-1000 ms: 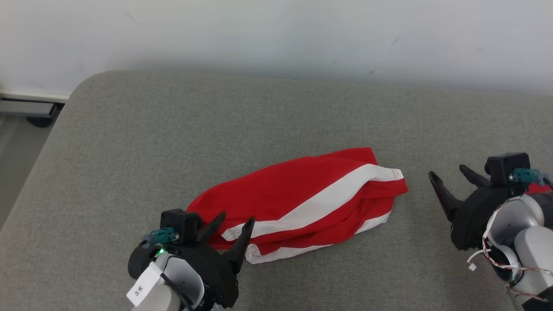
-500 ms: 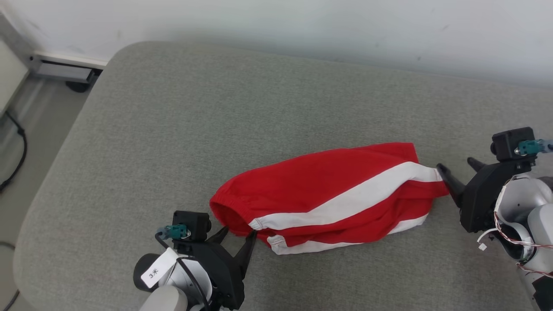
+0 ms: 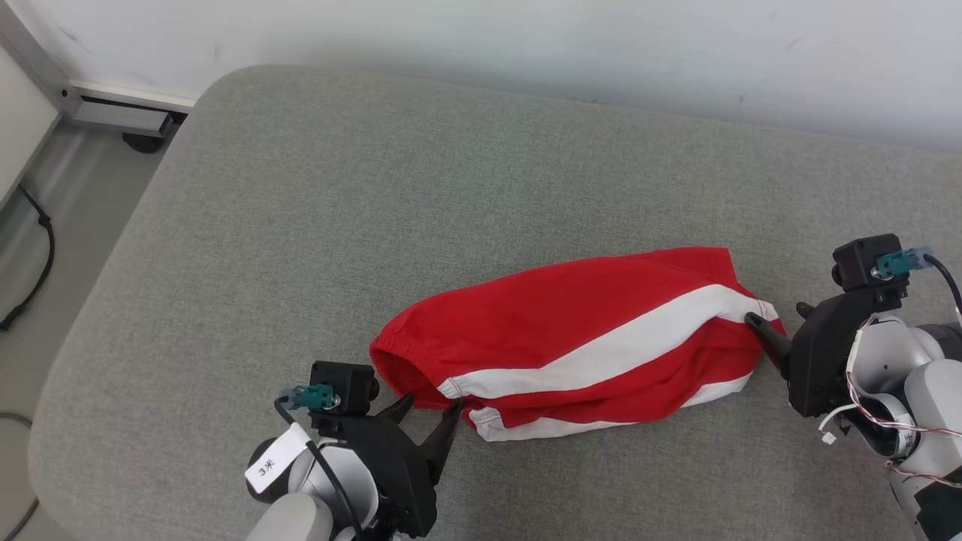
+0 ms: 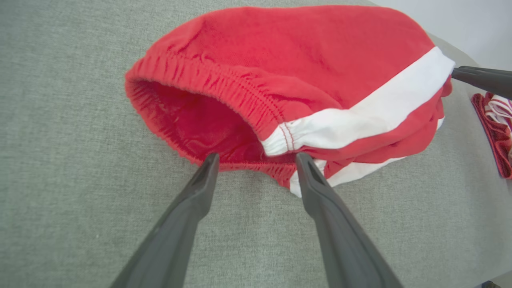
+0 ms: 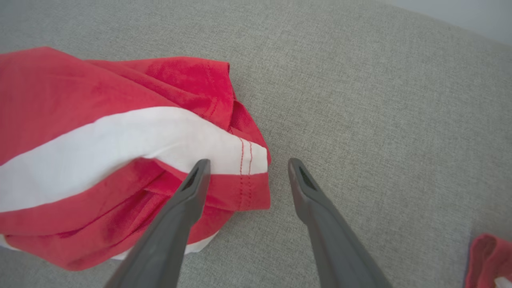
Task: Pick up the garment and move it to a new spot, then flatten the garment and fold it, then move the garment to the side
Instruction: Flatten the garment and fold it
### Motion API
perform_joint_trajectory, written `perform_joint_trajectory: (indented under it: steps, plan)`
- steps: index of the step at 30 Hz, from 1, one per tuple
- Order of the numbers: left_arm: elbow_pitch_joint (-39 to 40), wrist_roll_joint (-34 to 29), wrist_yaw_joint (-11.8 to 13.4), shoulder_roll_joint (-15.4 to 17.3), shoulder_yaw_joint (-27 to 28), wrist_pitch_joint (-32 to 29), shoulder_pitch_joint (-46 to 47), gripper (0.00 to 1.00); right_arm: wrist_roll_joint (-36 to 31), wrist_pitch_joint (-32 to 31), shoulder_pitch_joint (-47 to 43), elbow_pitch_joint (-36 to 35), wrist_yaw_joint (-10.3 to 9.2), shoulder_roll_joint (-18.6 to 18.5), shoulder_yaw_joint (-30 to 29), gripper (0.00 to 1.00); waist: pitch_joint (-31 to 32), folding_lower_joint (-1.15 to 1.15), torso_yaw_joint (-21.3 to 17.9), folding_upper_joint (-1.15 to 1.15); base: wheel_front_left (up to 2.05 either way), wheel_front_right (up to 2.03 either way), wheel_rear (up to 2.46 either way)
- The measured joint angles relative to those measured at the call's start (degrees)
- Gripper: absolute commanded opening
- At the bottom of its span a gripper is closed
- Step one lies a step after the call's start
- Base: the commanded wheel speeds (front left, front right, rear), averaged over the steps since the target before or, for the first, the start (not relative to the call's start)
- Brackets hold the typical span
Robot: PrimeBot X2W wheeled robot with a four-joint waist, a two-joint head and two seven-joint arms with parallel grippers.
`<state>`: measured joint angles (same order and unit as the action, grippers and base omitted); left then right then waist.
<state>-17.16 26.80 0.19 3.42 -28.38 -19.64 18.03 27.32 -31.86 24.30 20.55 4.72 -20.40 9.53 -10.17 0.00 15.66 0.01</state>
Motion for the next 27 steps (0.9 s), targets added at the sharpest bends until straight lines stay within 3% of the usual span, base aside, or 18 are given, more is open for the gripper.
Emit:
perform_joint_trajectory:
  steps: [23, 24, 25, 26, 27]
  plan:
    - [-1.6, 3.9, 0.2, -0.9, -0.6, -0.8, 2.6, 1.0, 0.6, -1.5, 2.2, 3.1, -0.18, 1.1, 0.3, 1.0, -1.8, 0.0, -0.8, 0.0, 0.0, 0.0, 0.0]
    - [-1.7, 4.0, 0.2, -0.9, -0.6, -0.8, 2.6, 1.0, 0.7, -1.4, 2.2, 3.2, -0.18, 1.1, 0.3, 0.99, -1.9, 0.0, -0.8, 0.0, 0.0, 0.0, 0.0]
    - [-1.8, 4.0, 0.2, -0.9, -0.6, -0.8, 2.6, 1.0, 0.9, -1.5, 2.2, 3.3, -0.18, 1.2, 0.3, 0.89, -1.9, -0.01, -0.8, 0.0, 0.0, 0.0, 0.0]
    - [-1.8, 4.0, 0.2, -0.9, -0.6, -0.8, 2.6, 1.0, 0.9, -1.5, 2.2, 3.3, -0.18, 1.2, 0.3, 0.68, -1.9, -0.01, -0.8, 0.0, 0.0, 0.0, 0.0]
    - [-1.8, 4.1, 0.2, -0.9, -0.6, -0.8, 2.6, 1.0, 0.9, -1.5, 2.2, 3.4, -0.16, 1.2, 0.4, 0.71, -1.9, -0.01, -0.8, 0.0, 0.0, 0.0, 0.0]
